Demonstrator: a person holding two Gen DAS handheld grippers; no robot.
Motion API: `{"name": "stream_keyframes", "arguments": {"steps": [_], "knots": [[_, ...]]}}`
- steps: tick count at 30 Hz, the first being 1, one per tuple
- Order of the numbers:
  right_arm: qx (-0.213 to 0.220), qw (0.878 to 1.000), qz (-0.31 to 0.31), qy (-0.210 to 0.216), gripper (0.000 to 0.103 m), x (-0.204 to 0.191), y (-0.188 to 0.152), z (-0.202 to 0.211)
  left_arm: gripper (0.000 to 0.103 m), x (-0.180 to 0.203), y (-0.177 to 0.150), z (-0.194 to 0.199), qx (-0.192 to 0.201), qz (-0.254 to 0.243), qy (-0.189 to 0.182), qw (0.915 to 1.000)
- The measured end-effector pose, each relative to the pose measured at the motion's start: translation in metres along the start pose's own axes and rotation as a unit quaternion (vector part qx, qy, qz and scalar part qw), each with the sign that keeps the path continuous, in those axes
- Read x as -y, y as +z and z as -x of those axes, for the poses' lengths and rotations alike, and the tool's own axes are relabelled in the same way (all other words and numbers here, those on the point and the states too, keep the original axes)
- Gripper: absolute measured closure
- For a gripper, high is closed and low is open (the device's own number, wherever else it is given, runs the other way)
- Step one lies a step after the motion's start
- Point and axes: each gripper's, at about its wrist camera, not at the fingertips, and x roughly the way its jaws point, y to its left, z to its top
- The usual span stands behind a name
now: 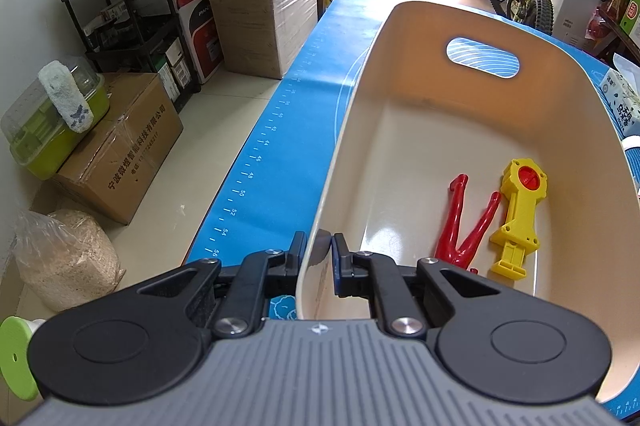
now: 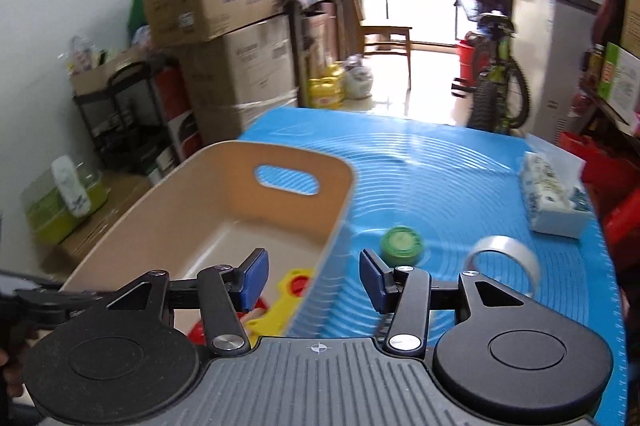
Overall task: Organize rigid objects
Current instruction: 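Grasp the white pill bottle with the right tool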
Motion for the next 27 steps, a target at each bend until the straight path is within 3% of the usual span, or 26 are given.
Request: {"name": "stream_keyframes", "arguments": {"steps": [3,8,14,27], "knots": [[0.019,0.999,-0.020,-0.036,0.036,0.022,-0.007,-0.003,0.088,0.000,0.000,0.000,0.000,0.000,0.000,1.0000],[-0.007,0.995,-0.074,-0.068,0.036,0.055,-0.024,-0.028,0.088,-0.001,0.000,0.001,0.000,-0.001,0.001,1.0000],[-0.033,0.994,-0.069,-0.079,0.035,0.067,-0.043,-0.059,0.088,0.000,0.000,0.001,0.000,0.000,0.002,1.0000],[-0.067,0.993,-0.057,-0.075,0.035,0.061,-0.050,-0.099,0.088,0.002,0.000,0.001,0.001,-0.004,0.006,1.0000]]}}
